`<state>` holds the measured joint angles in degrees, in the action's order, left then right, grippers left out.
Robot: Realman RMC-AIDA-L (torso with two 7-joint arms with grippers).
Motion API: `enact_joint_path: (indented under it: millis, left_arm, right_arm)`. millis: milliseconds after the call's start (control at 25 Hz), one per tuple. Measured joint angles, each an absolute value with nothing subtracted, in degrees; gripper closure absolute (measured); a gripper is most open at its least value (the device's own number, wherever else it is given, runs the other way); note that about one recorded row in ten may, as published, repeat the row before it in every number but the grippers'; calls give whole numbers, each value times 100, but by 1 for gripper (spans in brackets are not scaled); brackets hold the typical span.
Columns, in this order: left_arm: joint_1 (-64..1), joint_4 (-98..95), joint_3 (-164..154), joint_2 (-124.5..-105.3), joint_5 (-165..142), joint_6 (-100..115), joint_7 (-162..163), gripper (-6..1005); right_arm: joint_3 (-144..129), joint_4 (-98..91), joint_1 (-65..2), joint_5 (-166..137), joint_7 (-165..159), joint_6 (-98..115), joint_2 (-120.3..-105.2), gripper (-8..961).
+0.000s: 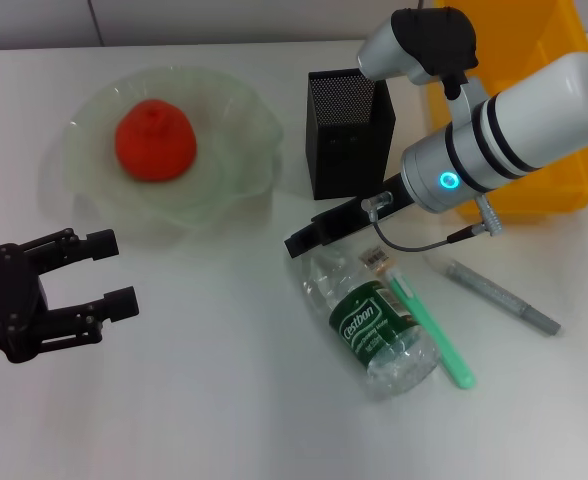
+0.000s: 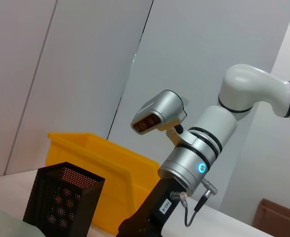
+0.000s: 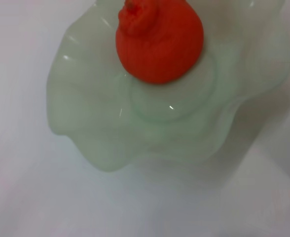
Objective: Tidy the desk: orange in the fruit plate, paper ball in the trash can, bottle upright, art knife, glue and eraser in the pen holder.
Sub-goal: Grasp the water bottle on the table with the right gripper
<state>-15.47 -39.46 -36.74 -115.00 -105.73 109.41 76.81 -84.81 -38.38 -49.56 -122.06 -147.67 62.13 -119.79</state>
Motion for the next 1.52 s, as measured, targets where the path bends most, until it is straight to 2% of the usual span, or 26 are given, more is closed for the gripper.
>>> enact_joint_path:
  millis: [280,720,920,1160,1200,1240,1400,1520]
  left_arm:
    - [-1545,-3946,-3664,-11496,-10574,10948,7681,169]
    - [-1533,-3790,-3262,-11481,-10508,10982,7656,169]
    - [-1546,-3720,-2578,-11493,-10496,11063,7642,169]
    - [-1527,-3645,-2297,-11391,-10638,11083,7770,170]
    - [-1523,-3751,-2500,-11153,-11158,11196,8121,170]
    - [-1528,-3820,-2573,-11078,-11355,11259,8301,170]
    - [-1587,-4069,-2959,-11018,-11941,11335,8612,170]
    - [-1664,-4319,-3262,-11132,-12410,11260,8618,170]
  right_arm:
    - [-8474,-3837,-4848,-11700,-14344,6244,-11979,559]
    - [-8403,-3878,-4244,-9687,-12175,6372,-11960,624]
    - [-8403,-3862,-4148,-9404,-11707,6375,-11961,819]
    - [-8042,-3995,-3947,-9378,-11661,6413,-11920,890]
    - [-7891,-4073,-3812,-9379,-11565,6442,-11918,862]
    - [-7738,-4174,-3670,-9378,-11469,6481,-11918,835]
    - [-6857,-4423,-3104,-9180,-10719,6914,-11927,724]
    - [-6268,-4164,-2826,-8587,-9996,7412,-11920,622]
